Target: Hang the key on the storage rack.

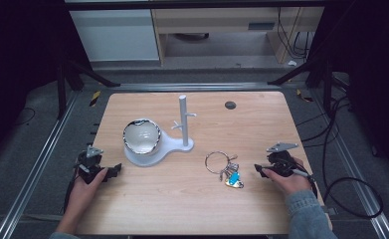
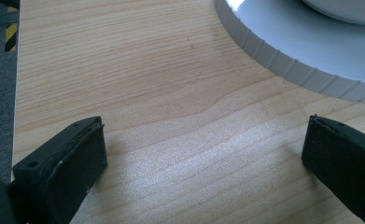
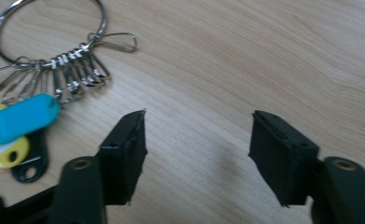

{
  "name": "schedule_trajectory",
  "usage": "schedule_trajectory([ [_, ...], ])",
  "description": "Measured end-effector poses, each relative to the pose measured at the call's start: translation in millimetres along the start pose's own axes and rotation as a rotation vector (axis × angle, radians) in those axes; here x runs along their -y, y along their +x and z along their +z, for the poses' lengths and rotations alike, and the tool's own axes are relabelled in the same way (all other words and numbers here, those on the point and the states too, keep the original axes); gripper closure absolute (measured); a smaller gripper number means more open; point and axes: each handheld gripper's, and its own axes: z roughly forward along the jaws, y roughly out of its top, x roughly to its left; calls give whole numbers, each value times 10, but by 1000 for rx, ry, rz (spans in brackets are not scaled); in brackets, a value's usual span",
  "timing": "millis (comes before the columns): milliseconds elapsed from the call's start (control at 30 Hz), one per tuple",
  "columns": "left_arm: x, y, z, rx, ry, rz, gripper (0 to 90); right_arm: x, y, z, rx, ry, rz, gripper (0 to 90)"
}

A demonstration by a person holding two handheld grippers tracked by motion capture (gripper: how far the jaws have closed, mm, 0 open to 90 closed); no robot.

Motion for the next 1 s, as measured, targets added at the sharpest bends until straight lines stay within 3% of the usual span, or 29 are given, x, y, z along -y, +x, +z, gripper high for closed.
schedule_trajectory([
  [367, -5, 0, 7, 0, -3, -3, 0, -252, 100, -68, -85, 120, -98, 571],
  [500, -8, 1, 10, 0, -2, -3, 0, -382, 178, -44, -131, 157, -160, 699],
  [833, -9, 2, 10, -1, -2, -2, 0, -598, 324, 140, -160, 258, -264, 838],
  [1000, -9, 2, 10, -1, -2, -2, 0, -690, 424, 282, -157, 302, -321, 845],
])
